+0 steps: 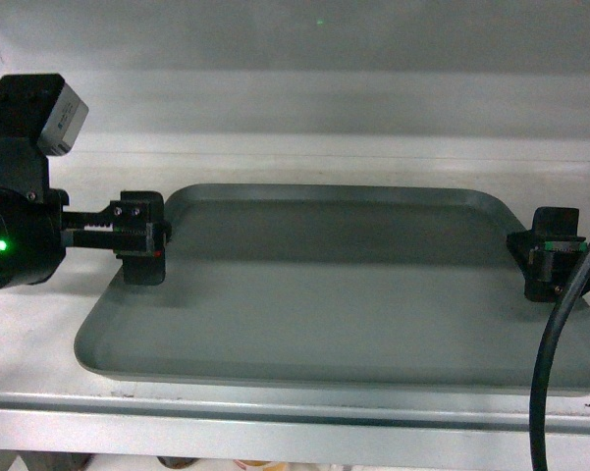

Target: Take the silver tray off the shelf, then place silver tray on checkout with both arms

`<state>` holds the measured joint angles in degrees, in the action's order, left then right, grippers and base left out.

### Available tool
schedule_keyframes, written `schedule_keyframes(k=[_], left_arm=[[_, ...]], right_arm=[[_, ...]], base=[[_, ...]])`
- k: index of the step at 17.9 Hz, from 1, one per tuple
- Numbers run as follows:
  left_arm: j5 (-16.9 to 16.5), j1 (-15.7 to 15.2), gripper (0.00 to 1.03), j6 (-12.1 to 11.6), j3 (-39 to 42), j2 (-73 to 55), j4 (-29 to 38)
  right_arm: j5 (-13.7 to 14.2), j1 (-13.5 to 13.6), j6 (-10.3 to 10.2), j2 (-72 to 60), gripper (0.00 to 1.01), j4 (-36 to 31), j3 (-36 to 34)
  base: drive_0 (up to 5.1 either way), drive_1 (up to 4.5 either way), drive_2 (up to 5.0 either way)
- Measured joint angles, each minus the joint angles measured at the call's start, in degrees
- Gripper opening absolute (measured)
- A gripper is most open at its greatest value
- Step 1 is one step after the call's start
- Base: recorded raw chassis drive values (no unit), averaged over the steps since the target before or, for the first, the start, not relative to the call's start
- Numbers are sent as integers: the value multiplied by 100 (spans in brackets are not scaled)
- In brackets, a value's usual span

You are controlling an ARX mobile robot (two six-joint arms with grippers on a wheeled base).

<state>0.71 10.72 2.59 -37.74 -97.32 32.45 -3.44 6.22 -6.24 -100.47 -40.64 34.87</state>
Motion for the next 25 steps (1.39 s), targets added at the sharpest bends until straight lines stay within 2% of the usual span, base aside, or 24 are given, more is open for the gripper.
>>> schedule_keyframes(k=[7, 10, 14, 19, 22, 25], left_arm=[[61, 13, 98, 2, -179, -350, -2], [68, 55, 98, -2, -179, -485, 26], [101, 70, 98, 17, -140, -739, 387], [98, 85, 98, 44, -125, -754, 437], [76, 105, 81, 42, -125, -767, 472], [52, 146, 60, 37, -125, -772, 490]], right_arm=[[37, -101, -11, -505, 98, 348, 595], [63, -87, 149, -643, 98, 568, 739], [170, -15, 184, -798, 98, 435, 789], [278, 46, 210, -798, 98, 374, 774], [369, 122, 223, -796, 97, 326, 741], [391, 245, 225, -793, 76, 278, 713]], base=[[0, 0, 0], [0, 0, 0], [0, 0, 0], [0, 0, 0], [0, 0, 0], [0, 0, 0]])
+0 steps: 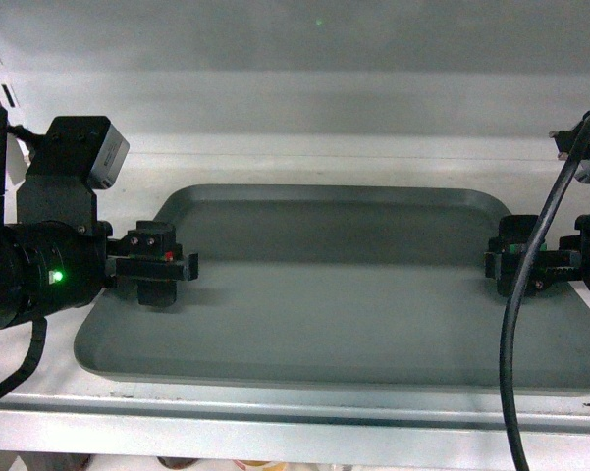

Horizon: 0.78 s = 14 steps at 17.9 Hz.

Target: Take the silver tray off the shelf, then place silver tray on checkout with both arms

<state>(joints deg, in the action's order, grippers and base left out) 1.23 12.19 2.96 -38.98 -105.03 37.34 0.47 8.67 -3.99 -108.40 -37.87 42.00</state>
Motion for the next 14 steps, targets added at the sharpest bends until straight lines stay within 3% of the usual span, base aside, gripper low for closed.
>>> schedule_keyframes(k=[3, 7, 9, 10, 14], left_arm=[[-31, 9, 35, -7, 24, 15, 24], [26, 44, 8, 22, 85, 72, 46], [26, 48, 4, 245, 98, 94, 57], [26, 52, 4, 337, 107, 98, 50], [44, 87, 4, 437, 142, 160, 0]], right_arm=[[0, 79, 0, 0, 51, -79, -42], [22, 81, 0, 0, 24, -153, -90], [28, 70, 0, 0, 13, -177, -105], [37, 70, -105, 0, 7, -219, -120], [87, 72, -483, 0, 3, -236, -120]], base=[[0, 0, 0], [0, 0, 0], [0, 0, 0], [0, 0, 0], [0, 0, 0]])
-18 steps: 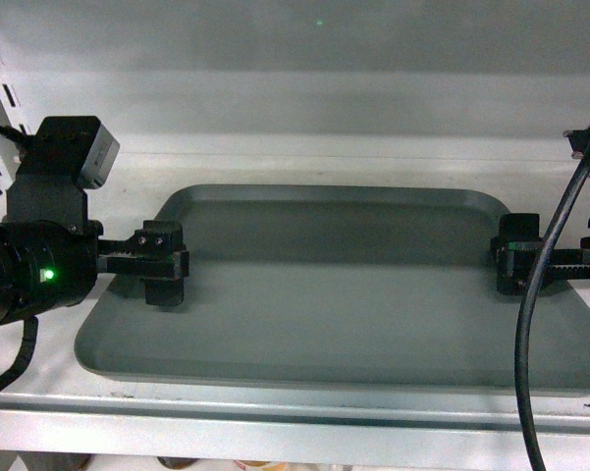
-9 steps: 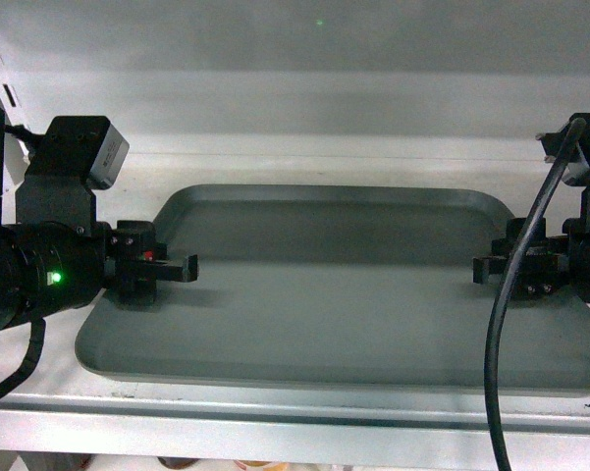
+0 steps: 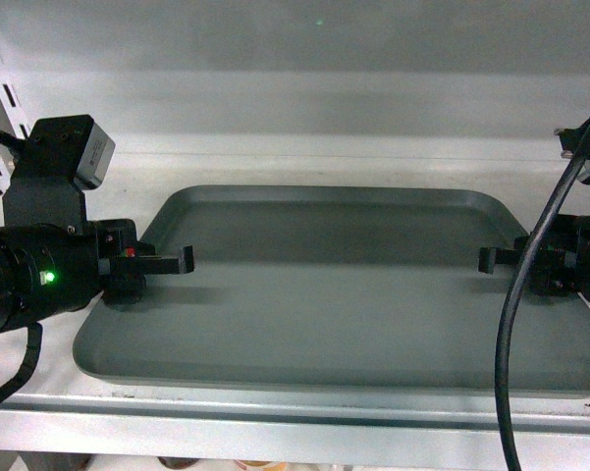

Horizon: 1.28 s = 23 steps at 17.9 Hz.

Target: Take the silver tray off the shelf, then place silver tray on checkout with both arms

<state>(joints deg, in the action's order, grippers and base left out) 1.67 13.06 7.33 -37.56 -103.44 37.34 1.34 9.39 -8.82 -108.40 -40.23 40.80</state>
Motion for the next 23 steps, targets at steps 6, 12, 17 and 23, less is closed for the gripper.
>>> schedule_keyframes(k=[6, 12, 17, 23], left_arm=[[22, 63, 3, -4, 57, 391, -437], [68, 111, 3, -127, 52, 916, -870], [164, 284, 3, -131, -111, 1534, -1252], [146, 315, 3, -127, -111, 1543, -1620]], right_arm=[[149, 15, -83, 264, 3, 127, -186], [234, 35, -77, 925, 3, 619, -229], [240, -83, -13, 1626, 3, 970, -236], [208, -79, 92, 1897, 3, 1655, -227]], base=[[0, 0, 0], [0, 0, 0], [0, 0, 0], [0, 0, 0]])
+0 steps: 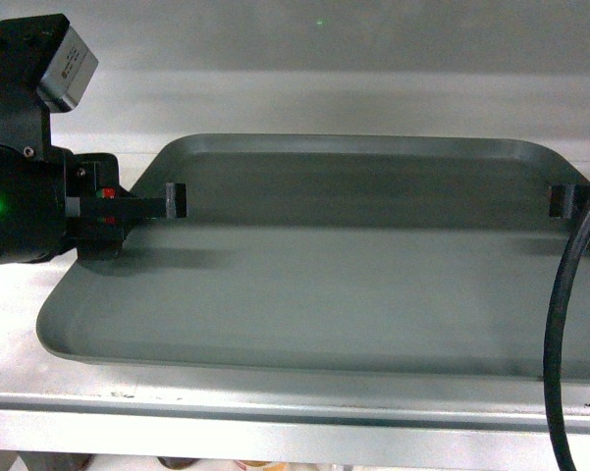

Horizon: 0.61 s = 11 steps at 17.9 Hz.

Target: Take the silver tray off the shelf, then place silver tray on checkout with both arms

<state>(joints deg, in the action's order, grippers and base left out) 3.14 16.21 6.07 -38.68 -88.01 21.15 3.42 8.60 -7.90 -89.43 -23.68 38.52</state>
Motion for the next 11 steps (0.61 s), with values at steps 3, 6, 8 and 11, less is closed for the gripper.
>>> schedule_keyframes(k=[3, 6, 8, 11], left_arm=[[7, 20, 3, 0, 0, 0, -70], [20, 20, 3, 0, 0, 0, -151], [28, 13, 3, 0, 7, 0, -164], [52, 7, 3, 2, 81, 15, -127]], right_arm=[[-22, 2, 7, 17, 3, 155, 11], [-31, 2, 13, 28, 3, 199, 35], [-37, 9, 37, 31, 3, 201, 42], [-46, 9, 46, 39, 3, 197, 42]], base=[[0, 0, 0], [0, 0, 0], [0, 0, 0], [0, 0, 0]])
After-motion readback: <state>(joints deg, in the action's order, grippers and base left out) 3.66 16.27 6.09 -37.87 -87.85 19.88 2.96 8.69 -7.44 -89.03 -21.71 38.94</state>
